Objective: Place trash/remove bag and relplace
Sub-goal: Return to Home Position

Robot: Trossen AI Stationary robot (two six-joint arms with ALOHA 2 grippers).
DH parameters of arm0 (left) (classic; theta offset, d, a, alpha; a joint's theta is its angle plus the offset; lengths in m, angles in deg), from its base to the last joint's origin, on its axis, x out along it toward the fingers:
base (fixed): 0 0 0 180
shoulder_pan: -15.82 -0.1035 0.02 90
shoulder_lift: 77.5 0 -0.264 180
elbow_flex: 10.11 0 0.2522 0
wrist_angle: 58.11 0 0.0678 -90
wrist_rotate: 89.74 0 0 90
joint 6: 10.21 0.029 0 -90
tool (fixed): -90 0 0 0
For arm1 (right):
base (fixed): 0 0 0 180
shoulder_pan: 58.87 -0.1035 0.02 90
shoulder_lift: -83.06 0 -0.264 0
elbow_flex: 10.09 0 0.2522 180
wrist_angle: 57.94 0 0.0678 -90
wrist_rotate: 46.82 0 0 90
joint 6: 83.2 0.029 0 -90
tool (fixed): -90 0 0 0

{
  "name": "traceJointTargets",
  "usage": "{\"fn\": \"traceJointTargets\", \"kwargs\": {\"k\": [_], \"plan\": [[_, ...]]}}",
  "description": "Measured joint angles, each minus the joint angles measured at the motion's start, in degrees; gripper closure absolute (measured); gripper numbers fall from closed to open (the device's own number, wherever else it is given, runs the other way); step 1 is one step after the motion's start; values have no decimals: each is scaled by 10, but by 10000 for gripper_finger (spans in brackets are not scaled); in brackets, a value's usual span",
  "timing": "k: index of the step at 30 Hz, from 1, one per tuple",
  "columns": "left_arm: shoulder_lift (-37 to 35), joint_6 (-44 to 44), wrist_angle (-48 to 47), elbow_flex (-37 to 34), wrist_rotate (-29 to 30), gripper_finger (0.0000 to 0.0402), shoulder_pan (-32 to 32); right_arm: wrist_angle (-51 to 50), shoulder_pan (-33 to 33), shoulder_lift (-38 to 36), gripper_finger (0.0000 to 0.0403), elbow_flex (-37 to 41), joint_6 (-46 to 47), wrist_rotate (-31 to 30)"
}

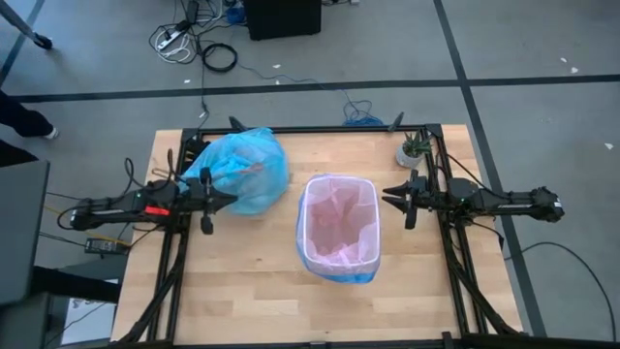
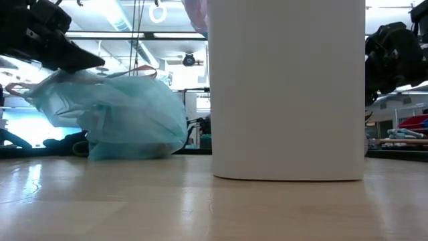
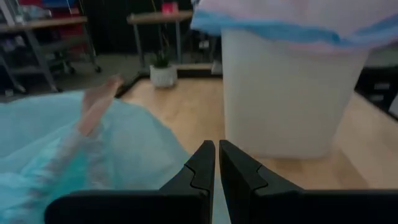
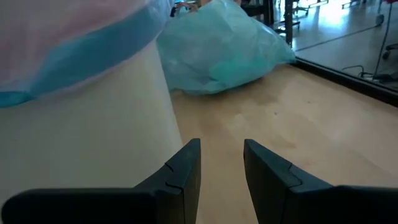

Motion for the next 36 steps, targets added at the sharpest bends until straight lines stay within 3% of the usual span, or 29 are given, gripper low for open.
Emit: {"fn": "traceJointTargets", "kwargs": {"k": [6,13,19,24,31,36], "plan": [[1,-19,192,-100,-10,369,0,-2,0,0,292,0,-2,10],[10,-18,191,-99,-17,369,0,-9,32,38,292,0,0,54],[19,-12,191,-99,-10,369,-18,-24,89,100,292,1,5,134],[28,-10,190,-99,-12,369,-29,19,107,107,292,1,3,188],[28,-28,189,-99,-93,369,-29,48,107,106,292,1,-12,195],[34,-43,189,-99,-97,369,-29,63,107,106,292,1,-11,196]]}}
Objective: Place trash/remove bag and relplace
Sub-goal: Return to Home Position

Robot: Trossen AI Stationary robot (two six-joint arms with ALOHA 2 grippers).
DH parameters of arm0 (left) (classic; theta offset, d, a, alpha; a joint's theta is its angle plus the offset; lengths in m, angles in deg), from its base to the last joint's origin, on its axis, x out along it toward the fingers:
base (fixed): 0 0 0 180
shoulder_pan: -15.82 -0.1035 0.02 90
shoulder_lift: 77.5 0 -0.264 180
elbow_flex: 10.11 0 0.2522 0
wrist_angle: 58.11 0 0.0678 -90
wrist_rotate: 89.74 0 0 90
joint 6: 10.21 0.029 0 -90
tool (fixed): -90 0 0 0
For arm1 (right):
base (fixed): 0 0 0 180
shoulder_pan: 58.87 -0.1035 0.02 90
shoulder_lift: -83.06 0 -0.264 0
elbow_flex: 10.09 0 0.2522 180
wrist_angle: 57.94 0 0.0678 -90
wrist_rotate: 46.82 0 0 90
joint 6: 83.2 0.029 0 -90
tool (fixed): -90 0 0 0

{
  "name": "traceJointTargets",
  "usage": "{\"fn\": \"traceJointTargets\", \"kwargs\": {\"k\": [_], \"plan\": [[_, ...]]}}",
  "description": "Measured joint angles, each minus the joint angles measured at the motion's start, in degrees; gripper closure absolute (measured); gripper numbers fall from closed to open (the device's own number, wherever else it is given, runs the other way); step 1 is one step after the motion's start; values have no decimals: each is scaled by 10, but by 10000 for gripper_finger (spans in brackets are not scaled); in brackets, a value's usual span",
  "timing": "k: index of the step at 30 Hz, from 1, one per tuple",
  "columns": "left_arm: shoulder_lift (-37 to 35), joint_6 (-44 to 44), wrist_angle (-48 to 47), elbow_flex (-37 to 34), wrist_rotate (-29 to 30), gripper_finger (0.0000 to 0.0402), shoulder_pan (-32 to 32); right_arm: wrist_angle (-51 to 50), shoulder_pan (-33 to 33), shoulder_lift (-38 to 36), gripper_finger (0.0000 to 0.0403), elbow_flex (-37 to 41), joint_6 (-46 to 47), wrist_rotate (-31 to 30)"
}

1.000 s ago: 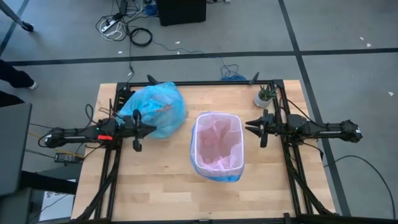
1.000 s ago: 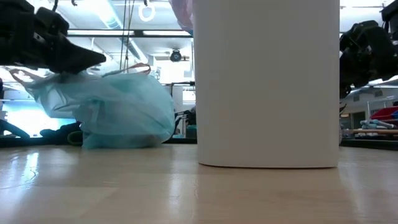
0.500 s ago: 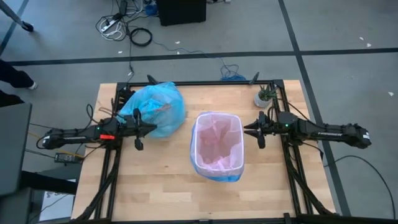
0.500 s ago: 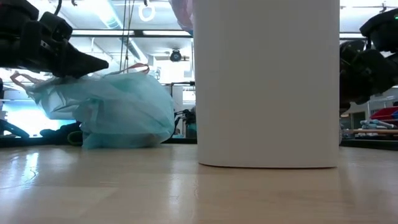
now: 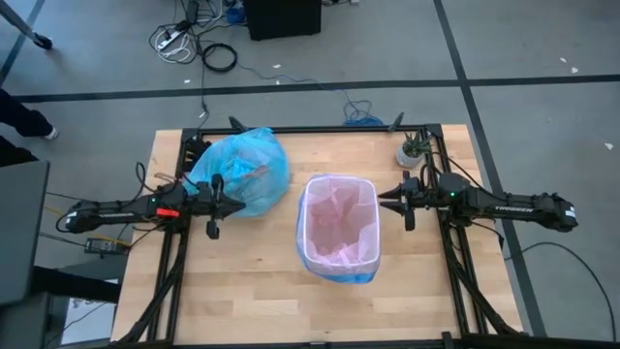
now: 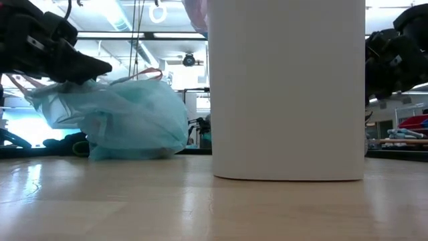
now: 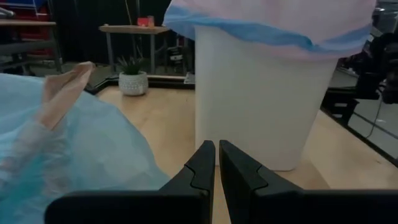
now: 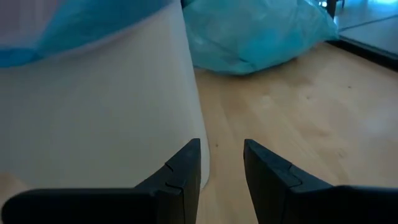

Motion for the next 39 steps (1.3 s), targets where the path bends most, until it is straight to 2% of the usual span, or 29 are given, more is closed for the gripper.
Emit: {"fn": "traceJointTargets", "kwargs": {"k": [5,39], "plan": [[3,-4,-3,0,26,369,0,1,0,0,292,0,-2,-1],[3,-16,1,0,27,369,0,1,0,0,292,0,-3,-2]]}}
